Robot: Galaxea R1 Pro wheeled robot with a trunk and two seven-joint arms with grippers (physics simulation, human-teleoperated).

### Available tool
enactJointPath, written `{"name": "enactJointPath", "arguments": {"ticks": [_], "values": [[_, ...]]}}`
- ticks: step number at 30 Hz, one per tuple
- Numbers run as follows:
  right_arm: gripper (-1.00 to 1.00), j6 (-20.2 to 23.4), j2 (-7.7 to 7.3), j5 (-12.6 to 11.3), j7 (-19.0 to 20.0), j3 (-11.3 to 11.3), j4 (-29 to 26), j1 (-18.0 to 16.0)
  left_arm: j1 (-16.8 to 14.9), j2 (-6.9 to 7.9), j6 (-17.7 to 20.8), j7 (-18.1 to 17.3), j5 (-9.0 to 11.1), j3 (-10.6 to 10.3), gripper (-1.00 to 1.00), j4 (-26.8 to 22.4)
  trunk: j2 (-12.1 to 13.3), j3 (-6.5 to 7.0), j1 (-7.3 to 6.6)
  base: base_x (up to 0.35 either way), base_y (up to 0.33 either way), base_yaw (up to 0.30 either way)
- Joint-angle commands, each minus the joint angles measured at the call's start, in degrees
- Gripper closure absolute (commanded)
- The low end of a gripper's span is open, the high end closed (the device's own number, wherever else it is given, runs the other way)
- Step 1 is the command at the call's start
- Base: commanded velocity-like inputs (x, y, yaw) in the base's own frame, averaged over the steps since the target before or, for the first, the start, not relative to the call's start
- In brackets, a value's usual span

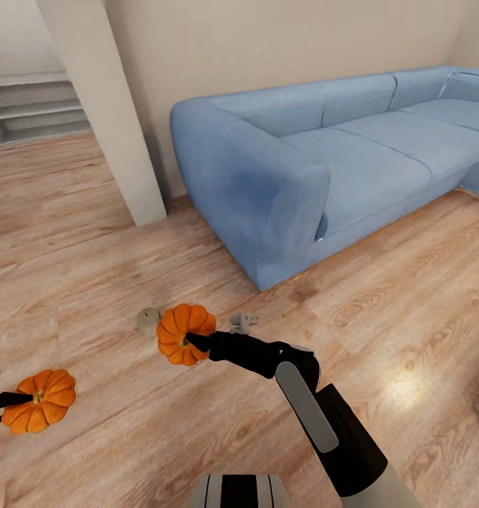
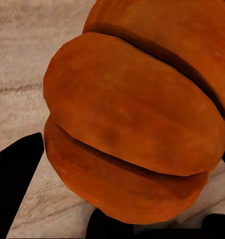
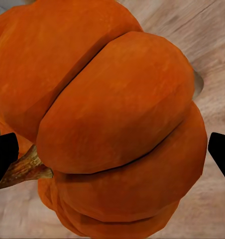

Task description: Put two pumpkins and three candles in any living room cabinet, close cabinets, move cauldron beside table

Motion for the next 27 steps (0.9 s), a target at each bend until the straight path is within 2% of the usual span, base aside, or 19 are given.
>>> {"name": "enactJointPath", "arguments": {"ticks": [1,8,27], "values": [[1.00,0.25,0.01,0.06,0.03,-0.06,-0.01,-0.01,-0.12,0.15,0.66,-0.09,0.26,-0.29,1.00,0.16,0.00,0.21,-0.03,-0.001,0.000,0.250],[1.00,0.23,0.00,0.07,-0.23,-0.06,0.10,-0.01,-0.11,1.19,1.74,-0.08,0.28,-0.45,1.00,0.24,0.09,1.90,-0.21,0.000,0.000,0.274],[1.00,0.14,-0.01,-0.02,-0.19,-0.06,0.12,-0.01,-0.07,1.06,1.77,0.01,0.37,-0.45,1.00,0.51,0.35,6.12,-0.70,0.000,0.000,0.287]]}}
